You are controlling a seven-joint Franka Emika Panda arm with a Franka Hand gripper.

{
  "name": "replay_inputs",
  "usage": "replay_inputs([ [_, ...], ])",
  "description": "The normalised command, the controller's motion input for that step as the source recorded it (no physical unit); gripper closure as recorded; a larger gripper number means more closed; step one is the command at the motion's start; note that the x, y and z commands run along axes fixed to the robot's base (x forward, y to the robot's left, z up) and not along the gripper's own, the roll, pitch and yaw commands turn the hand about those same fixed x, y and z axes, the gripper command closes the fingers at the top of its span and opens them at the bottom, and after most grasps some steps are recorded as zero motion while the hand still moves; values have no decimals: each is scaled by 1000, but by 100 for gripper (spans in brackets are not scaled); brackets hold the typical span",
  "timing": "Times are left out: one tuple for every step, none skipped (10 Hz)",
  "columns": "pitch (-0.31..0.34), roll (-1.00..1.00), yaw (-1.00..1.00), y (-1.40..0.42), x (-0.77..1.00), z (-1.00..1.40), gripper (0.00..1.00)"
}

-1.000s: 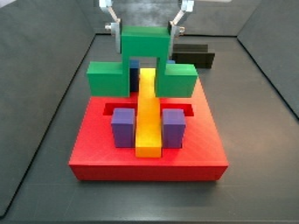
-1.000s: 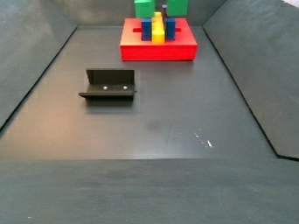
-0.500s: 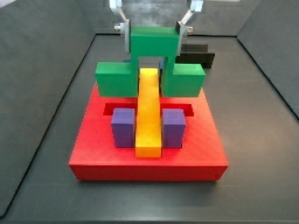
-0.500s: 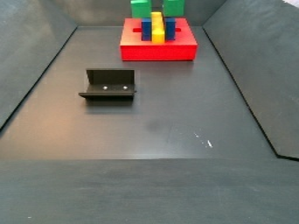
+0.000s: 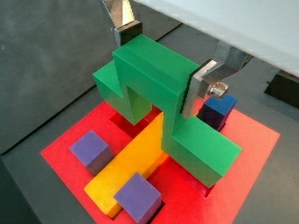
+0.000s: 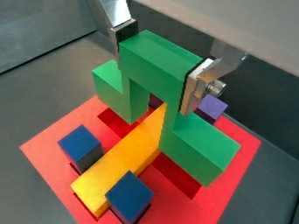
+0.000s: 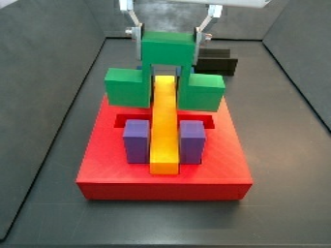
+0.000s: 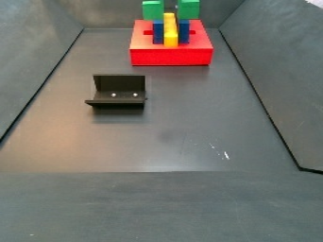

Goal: Pick up the green object. Move up. Place the green object on the fixture. Regrasp the green object. Move to above the board. Insert the green object.
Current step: Insert the green object.

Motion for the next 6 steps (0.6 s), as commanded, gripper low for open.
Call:
replay_inputs([
  [0,33,-94,3,0,-169,100],
  [0,33,-3,6,34,-243,100],
  [-9,13,0,29,149,-226,100],
  [-3,0,0,14,203,-177,100],
  [-3,0,0,9,226,-123,100],
  [0,0,0,3,171,-114,100],
])
